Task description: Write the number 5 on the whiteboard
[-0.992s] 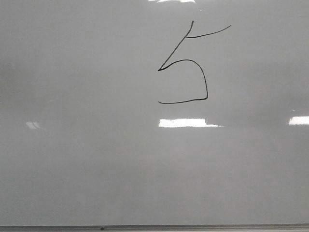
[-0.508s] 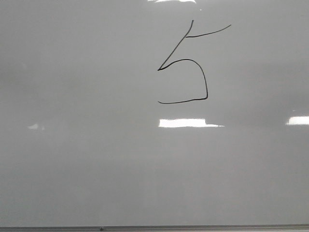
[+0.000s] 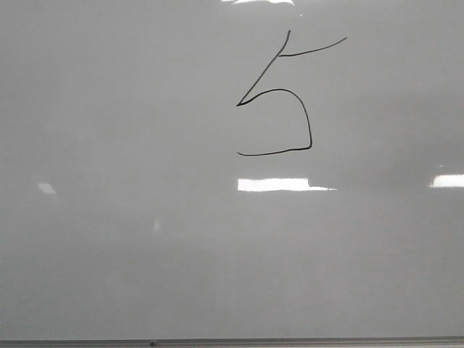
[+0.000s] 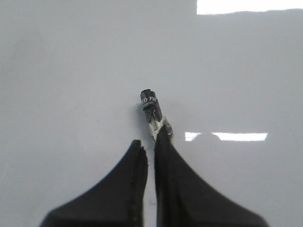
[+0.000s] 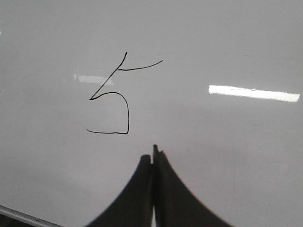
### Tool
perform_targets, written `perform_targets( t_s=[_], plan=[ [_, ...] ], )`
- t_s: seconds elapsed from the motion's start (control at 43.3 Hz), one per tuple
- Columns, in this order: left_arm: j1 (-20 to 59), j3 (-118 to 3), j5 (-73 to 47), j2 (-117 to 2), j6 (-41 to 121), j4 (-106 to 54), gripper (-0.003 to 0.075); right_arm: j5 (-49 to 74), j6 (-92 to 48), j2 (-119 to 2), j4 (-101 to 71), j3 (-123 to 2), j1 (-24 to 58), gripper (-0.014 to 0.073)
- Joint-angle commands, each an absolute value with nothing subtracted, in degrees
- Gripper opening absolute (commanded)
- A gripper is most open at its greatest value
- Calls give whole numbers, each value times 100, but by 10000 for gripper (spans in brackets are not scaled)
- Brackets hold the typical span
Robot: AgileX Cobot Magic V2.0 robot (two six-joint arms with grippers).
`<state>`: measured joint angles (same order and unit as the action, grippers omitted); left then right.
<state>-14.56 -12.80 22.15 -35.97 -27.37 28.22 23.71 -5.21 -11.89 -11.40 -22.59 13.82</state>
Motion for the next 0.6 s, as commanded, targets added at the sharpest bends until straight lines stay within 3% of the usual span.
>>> perform_targets(
  t_s=[0.0, 0.254, 0.577],
  plan=[
    [-1087, -1282, 2082, -3027, -2560, 2339, -20, 1904, -550, -1241, -1205, -2423, 1347, -71],
    [-467, -1170, 1487, -2075, -2517, 2007, -20, 1904, -550, -1241, -1205, -2423, 1347, -71],
    [-416, -1170, 1487, -1968, -2517, 2007, -20, 1904, -550, -1241, -1205, -2423, 1347, -71]
  ],
)
